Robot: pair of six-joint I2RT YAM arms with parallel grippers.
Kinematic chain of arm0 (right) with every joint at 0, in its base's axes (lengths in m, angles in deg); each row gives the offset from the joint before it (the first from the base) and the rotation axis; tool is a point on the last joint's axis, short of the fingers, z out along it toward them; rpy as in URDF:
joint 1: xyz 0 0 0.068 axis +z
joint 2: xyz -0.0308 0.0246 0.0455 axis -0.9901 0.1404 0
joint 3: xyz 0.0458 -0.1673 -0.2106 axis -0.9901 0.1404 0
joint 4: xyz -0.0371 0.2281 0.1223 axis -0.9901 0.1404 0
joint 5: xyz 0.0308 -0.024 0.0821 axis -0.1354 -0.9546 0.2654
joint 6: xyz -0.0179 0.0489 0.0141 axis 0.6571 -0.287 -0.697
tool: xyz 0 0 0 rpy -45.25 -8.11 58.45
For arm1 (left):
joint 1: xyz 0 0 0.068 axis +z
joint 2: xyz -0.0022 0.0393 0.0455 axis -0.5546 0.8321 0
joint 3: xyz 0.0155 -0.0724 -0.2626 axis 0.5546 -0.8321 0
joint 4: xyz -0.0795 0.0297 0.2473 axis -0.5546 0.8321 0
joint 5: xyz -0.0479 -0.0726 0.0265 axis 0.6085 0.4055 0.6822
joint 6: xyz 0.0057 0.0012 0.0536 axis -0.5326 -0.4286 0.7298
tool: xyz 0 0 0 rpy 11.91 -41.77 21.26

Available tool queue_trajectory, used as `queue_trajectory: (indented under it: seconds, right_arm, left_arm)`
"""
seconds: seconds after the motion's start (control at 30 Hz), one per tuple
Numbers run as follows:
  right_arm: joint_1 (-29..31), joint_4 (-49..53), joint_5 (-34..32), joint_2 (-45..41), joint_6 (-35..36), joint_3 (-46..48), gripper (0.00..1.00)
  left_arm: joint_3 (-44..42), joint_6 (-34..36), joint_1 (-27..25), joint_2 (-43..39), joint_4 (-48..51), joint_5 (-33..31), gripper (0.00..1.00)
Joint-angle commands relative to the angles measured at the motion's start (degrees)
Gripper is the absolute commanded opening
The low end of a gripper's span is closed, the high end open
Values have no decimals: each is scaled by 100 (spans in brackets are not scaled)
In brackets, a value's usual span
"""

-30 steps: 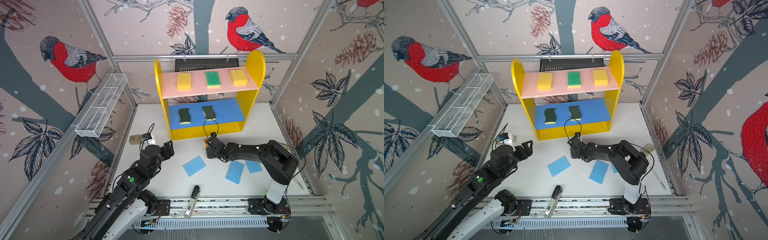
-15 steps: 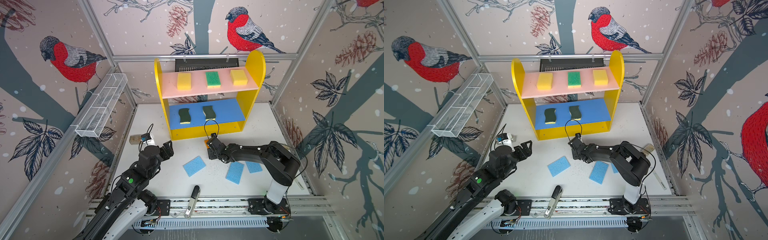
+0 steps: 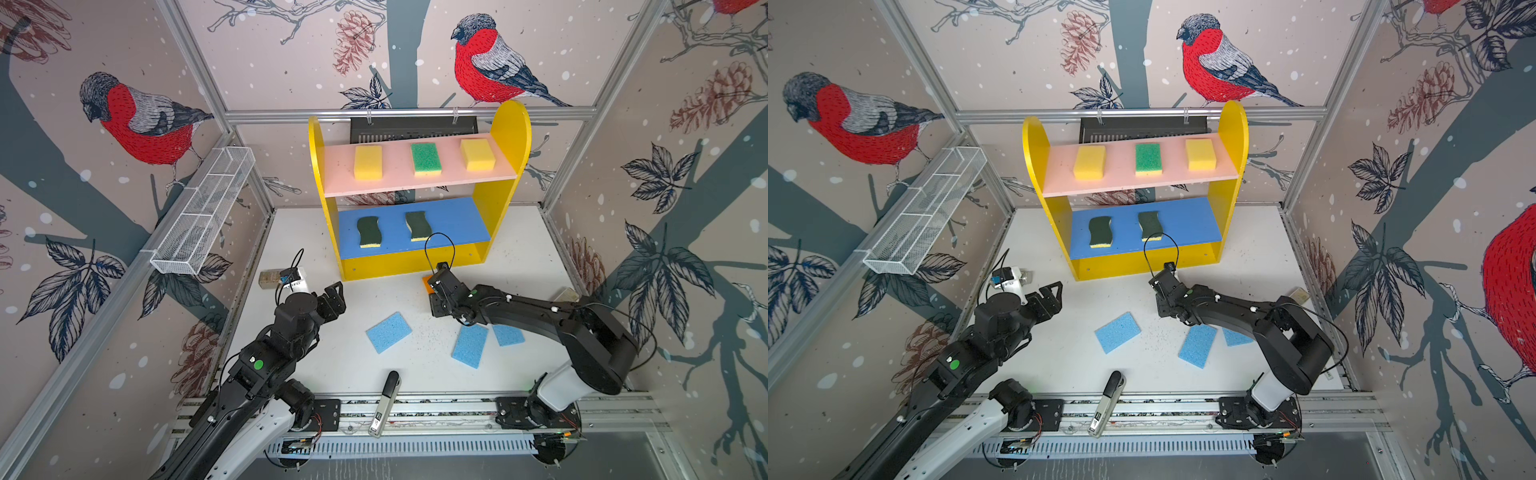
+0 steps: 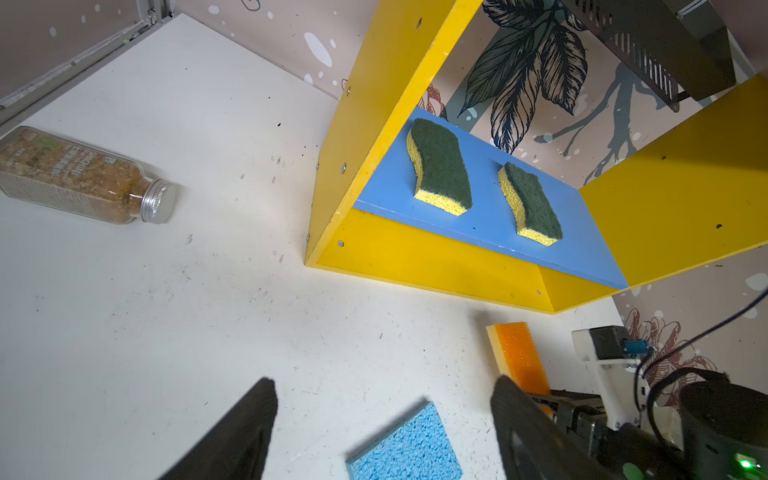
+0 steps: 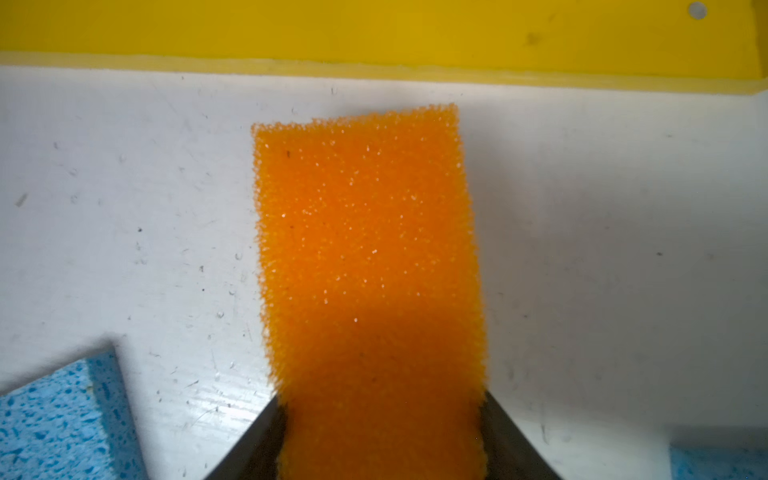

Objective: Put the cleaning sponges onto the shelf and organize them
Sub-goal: 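Lift the orange sponge with the right gripper toward the shelf, then carry the orange sponge with the right gripper over the blue lower shelf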

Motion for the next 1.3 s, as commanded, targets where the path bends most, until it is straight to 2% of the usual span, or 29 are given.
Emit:
queue_trajectory:
  seconds: [0.0,0.27,0.57,1.0,1.27]
  right_arm:
    - [-112,224,-163,-339,-133,36,61]
    - [-474,589,-279,-1178,-30,-70,61]
    - [-921,798,-340,-1653,218,-341,62]
    - [-1395,547,-377,-1386,956,-995,62]
    - [-1665,359,-218,-993,1145,-1363,62]
  left_arm:
    - [44,64,4,-8,-20,-13,82]
    - [3,51,7,-26,-62,19,82]
    - [-72,38,2,-10,-172,37,82]
    - [-246,5,2,-129,-348,-85,82]
    - [-244,105,1,-17,-341,-208,82]
